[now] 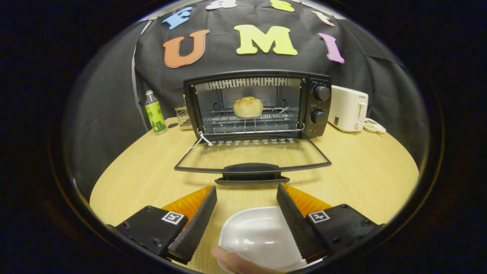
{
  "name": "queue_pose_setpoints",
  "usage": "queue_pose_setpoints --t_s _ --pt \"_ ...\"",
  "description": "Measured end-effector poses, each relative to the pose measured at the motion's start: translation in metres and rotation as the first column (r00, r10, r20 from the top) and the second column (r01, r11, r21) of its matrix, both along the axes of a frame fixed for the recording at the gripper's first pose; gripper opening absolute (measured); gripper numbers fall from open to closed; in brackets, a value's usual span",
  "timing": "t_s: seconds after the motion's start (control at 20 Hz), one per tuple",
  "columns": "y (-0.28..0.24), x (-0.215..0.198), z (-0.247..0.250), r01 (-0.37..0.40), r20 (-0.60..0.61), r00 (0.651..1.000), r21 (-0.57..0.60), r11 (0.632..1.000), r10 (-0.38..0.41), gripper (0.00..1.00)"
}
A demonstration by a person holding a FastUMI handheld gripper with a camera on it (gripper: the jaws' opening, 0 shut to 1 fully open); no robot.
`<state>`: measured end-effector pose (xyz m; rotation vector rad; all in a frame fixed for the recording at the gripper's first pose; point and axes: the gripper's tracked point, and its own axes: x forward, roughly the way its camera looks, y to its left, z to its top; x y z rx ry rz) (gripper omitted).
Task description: Open the toaster oven, put the food inside, and close the toaster oven door.
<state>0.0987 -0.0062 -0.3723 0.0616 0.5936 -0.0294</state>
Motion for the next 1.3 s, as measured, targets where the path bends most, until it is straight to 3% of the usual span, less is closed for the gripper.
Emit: queue_pose_setpoints --t_s 0.45,0.6,0.75,1.3 --pt "-0.001 0.014 -0.010 0.048 -0.118 0.992 0.094 0.994 -0.037 1.00" --pt "-0.005 0.013 -0.006 0.059 -0.149 0.988 0.060 0.996 -0.050 1.00" --pt "-0.016 0.018 0.005 0.074 -0.110 0.991 -0.022 0.997 -0.076 1.00" --pt "-0.016 0.027 0.040 0.072 -0.063 0.995 -0.044 0.996 -0.075 1.00"
